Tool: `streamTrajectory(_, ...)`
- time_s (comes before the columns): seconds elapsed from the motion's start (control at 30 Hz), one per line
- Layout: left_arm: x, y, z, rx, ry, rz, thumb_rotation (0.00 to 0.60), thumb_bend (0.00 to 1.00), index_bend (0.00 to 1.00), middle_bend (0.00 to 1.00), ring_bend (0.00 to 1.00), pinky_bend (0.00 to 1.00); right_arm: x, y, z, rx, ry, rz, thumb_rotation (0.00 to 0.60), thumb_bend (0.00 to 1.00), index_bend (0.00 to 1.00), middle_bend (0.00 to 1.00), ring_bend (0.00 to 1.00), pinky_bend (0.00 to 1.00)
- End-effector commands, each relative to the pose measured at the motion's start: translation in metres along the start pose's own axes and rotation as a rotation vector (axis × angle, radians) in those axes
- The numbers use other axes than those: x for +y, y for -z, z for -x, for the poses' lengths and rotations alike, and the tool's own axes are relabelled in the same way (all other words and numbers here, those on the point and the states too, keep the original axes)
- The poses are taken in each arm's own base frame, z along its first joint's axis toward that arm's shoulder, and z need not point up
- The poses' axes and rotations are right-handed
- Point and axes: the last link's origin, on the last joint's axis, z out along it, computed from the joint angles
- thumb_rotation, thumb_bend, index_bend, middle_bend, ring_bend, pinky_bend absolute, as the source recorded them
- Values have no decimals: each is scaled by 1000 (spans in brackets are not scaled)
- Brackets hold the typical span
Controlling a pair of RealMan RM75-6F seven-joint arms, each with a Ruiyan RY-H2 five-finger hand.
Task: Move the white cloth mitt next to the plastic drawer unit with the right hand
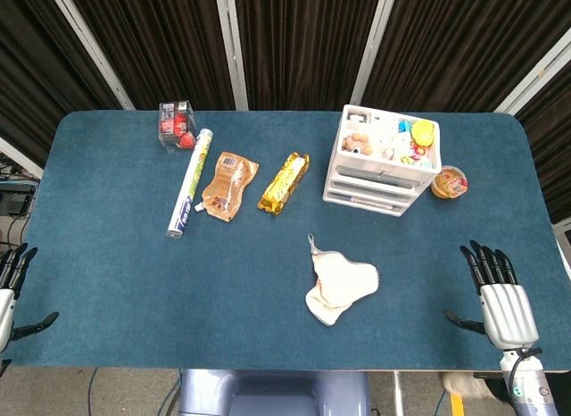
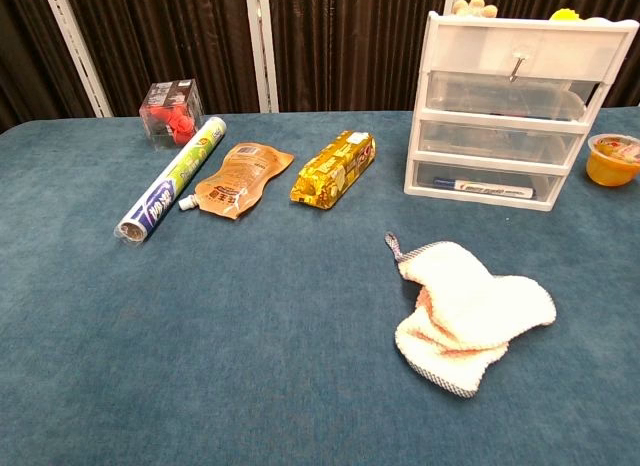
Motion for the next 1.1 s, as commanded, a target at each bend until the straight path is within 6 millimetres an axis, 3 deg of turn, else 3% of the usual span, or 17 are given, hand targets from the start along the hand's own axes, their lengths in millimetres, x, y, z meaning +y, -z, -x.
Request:
streamTrajectory(0.03,0,0,0,-2,0,1,600,8,0,0,0,0,1,0,0,4,1,4,600,0,0,0,0,34)
streamTrajectory(0.33,1,1,-1,6,3,4,600,9,0,0,0,0,-1,2,0,-17,-23,-3,600,0,0,0,0,41)
streamTrajectory(0.43,1,0,-1,7,9,1,600,9,0,0,0,0,-5,3,1,-43,-34,-11,600,0,0,8,9,162)
streamTrajectory(0.5,1,0,-1,2,12,-1,600,9,0,0,0,0,-9,3,0,-49,-33,-20,600,0,0,73,88,324)
streamTrajectory(0.53,1,0,0,-1,12,-1,600,8,0,0,0,0,-12,2,0,-51,-31,-30,600,0,0,149,176,423)
streamTrajectory(0.6,1,0,0,-2,15,1,600,8,0,0,0,0,-18,1,0,-60,-32,-45,600,0,1,318,368,564)
streamTrajectory(0.67,2,0,-1,0,18,6,600,9,0,0,0,0,-27,-1,1,-82,-39,-59,600,0,11,567,610,730)
streamTrajectory(0.77,3,0,-1,-1,18,7,600,8,0,0,0,0,-47,-9,7,-146,-82,-72,600,0,31,779,795,860)
streamTrajectory(0.93,3,0,-1,-5,20,3,600,9,0,0,0,0,-85,-26,25,-241,-73,-107,600,0,65,908,910,916)
streamTrajectory(1.1,2,0,-2,-9,33,1,600,8,0,0,0,0,-119,-43,48,-296,-60,-124,600,0,96,925,928,922)
